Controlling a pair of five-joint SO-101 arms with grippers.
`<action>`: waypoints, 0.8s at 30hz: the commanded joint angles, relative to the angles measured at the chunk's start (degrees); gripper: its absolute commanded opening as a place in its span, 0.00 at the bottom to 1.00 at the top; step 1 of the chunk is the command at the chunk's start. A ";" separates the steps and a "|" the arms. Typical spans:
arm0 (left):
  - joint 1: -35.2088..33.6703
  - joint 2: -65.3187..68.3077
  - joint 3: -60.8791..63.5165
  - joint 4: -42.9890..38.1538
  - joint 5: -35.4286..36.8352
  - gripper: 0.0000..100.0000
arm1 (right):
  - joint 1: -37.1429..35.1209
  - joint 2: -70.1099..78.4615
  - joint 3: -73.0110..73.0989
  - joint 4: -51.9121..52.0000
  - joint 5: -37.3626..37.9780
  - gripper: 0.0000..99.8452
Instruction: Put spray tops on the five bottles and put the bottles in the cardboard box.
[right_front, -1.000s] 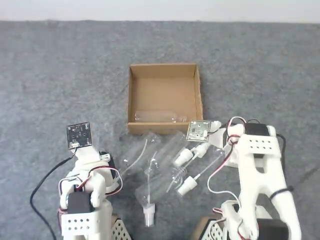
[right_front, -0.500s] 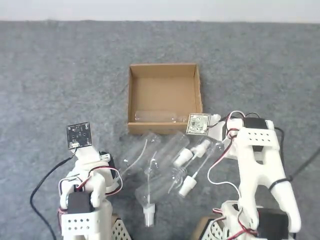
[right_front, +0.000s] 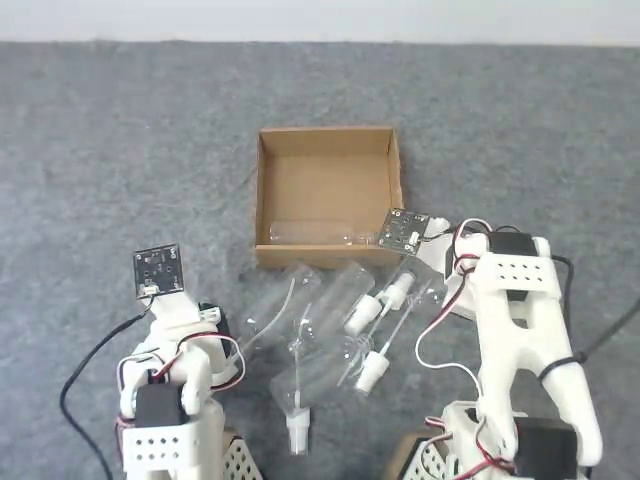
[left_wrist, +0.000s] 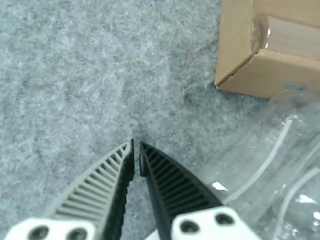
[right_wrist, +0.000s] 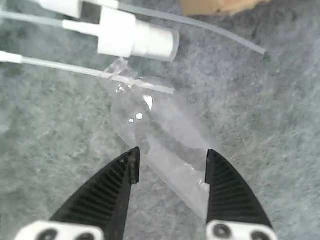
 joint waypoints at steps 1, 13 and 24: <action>0.00 -0.88 -0.75 0.26 -0.26 0.01 | -0.40 1.89 -1.14 6.46 -1.32 0.20; 0.00 -0.88 -0.75 0.26 -0.26 0.01 | -8.04 2.24 -2.37 6.81 -1.23 0.31; 0.00 -0.88 -0.75 0.26 -0.26 0.01 | -8.22 2.68 0.62 -0.40 -1.23 0.31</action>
